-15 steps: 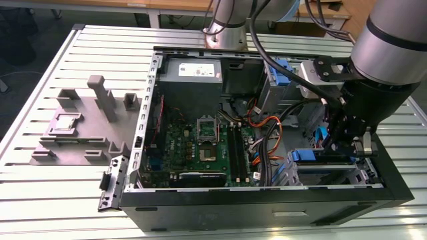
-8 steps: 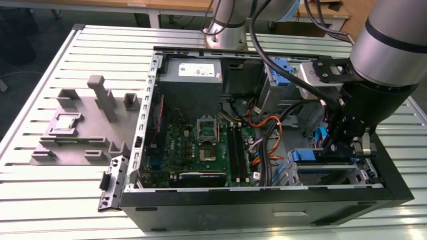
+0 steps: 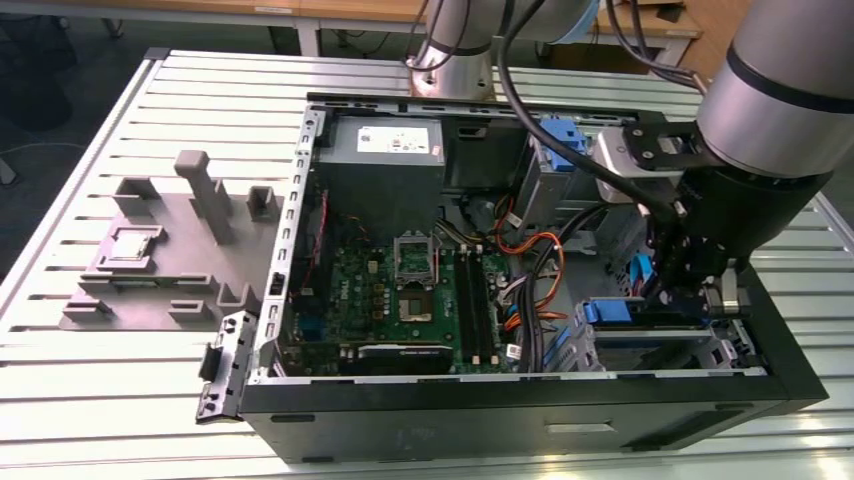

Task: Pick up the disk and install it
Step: 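Insert the second disk wire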

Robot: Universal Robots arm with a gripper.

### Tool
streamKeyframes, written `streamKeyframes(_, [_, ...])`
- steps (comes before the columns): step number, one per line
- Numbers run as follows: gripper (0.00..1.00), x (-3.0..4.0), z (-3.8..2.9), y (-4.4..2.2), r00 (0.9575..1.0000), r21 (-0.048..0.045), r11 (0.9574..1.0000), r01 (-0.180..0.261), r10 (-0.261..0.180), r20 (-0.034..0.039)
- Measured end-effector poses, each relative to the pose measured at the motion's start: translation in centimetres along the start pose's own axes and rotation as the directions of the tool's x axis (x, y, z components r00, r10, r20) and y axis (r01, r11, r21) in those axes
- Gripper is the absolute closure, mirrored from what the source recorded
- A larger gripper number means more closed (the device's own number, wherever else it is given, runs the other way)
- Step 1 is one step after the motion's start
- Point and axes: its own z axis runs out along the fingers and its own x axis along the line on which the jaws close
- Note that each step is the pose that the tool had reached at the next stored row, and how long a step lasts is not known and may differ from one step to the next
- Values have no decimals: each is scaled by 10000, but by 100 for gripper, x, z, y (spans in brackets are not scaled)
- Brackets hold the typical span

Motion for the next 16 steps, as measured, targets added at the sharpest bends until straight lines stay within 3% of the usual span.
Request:
streamKeyframes(12, [83, 2, 18, 1, 10000, 0, 10000, -1, 1, 21])
streamKeyframes(13, [76, 3, 13, 1, 10000, -1, 10000, -1, 1, 18])
streamKeyframes(16, [76, 3, -31, -5, 10000, -3, 10000, -1, 1, 13])
